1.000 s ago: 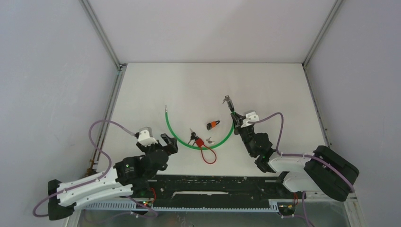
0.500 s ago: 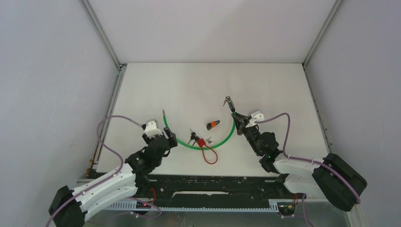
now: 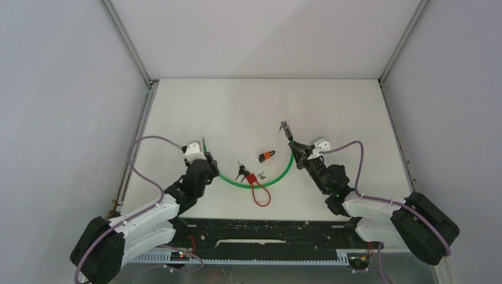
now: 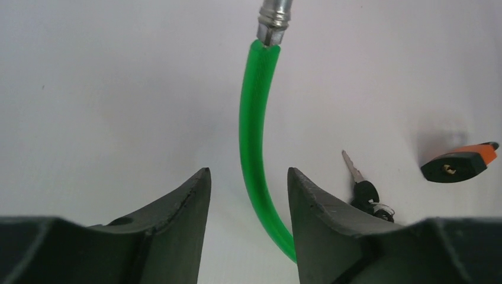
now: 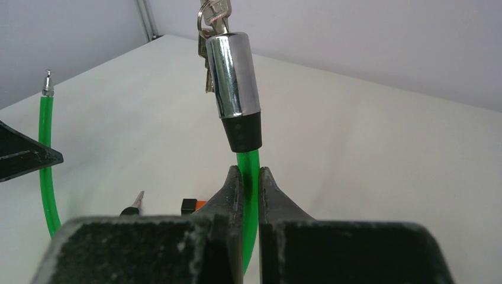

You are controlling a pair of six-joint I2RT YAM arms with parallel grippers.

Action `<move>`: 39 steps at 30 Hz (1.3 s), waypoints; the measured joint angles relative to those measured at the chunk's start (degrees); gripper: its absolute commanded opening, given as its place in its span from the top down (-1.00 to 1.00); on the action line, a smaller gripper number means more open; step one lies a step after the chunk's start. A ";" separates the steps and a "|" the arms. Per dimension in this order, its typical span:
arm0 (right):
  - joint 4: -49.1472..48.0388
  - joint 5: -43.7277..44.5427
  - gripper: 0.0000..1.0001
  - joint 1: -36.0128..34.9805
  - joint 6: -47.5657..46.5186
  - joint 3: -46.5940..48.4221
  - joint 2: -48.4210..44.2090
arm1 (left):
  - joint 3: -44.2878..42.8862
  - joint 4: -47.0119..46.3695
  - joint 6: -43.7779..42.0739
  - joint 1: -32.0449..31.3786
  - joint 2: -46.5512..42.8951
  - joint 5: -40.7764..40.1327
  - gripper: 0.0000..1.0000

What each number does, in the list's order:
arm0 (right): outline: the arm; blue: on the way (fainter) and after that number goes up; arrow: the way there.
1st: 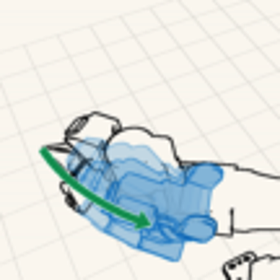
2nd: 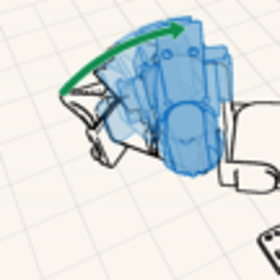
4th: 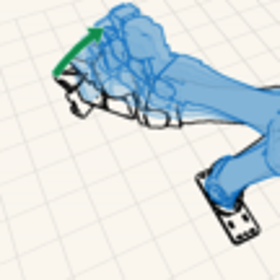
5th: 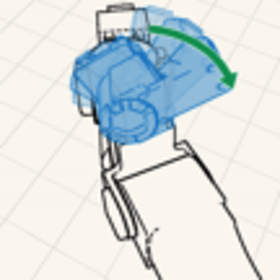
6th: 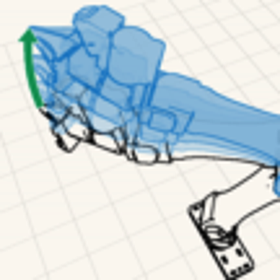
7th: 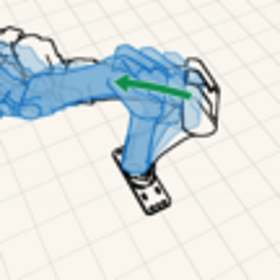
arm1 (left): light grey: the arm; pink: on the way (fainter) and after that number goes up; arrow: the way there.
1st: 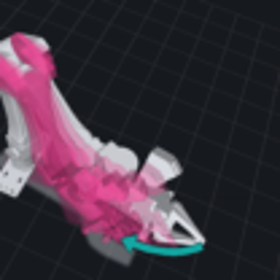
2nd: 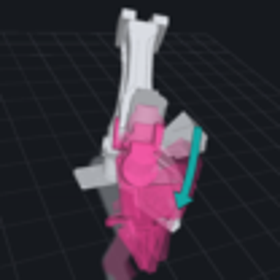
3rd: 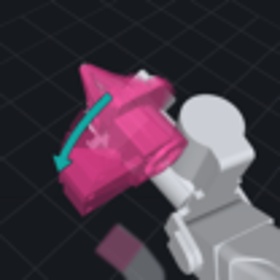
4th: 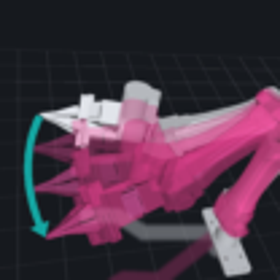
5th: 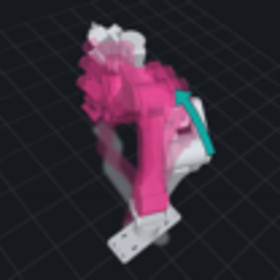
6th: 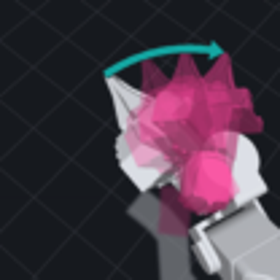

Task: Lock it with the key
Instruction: Lock the lock.

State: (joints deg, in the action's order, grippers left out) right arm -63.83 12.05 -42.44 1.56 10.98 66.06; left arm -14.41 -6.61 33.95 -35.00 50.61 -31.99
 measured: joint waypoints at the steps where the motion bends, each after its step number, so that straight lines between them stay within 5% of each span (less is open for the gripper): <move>1: 0.09 -0.17 1.00 0.09 0.04 0.00 -0.04 | 0.00 -0.55 -0.52 0.07 0.83 0.42 0.10; 5: 0.72 -0.46 1.00 0.39 0.48 0.00 -0.20 | 0.00 -2.73 -2.78 0.17 2.93 1.60 0.76; 8: 1.64 -0.85 1.00 0.59 0.98 0.00 -0.20 | 0.00 -4.13 -3.98 0.24 2.86 2.84 1.00; 14: 2.93 -1.25 1.00 0.57 1.53 0.59 1.16 | -2.47 -0.90 -7.76 -2.36 -0.13 3.74 1.00; 20: 2.54 1.38 1.00 -0.15 1.49 1.64 4.68 | -12.02 7.80 -13.62 -16.70 0.68 -4.50 1.00; 29: 1.73 2.97 1.00 -1.90 0.42 2.45 7.54 | -27.50 15.85 -17.99 -33.20 23.02 -14.05 1.00; 39: 3.13 -1.81 1.00 -2.08 -1.86 2.45 7.52 | -36.20 17.94 -21.42 -36.94 34.73 -14.19 1.00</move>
State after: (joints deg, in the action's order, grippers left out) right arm -60.71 10.24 -44.51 -0.30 13.43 73.58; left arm -50.61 11.33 12.53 -71.94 85.34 -46.17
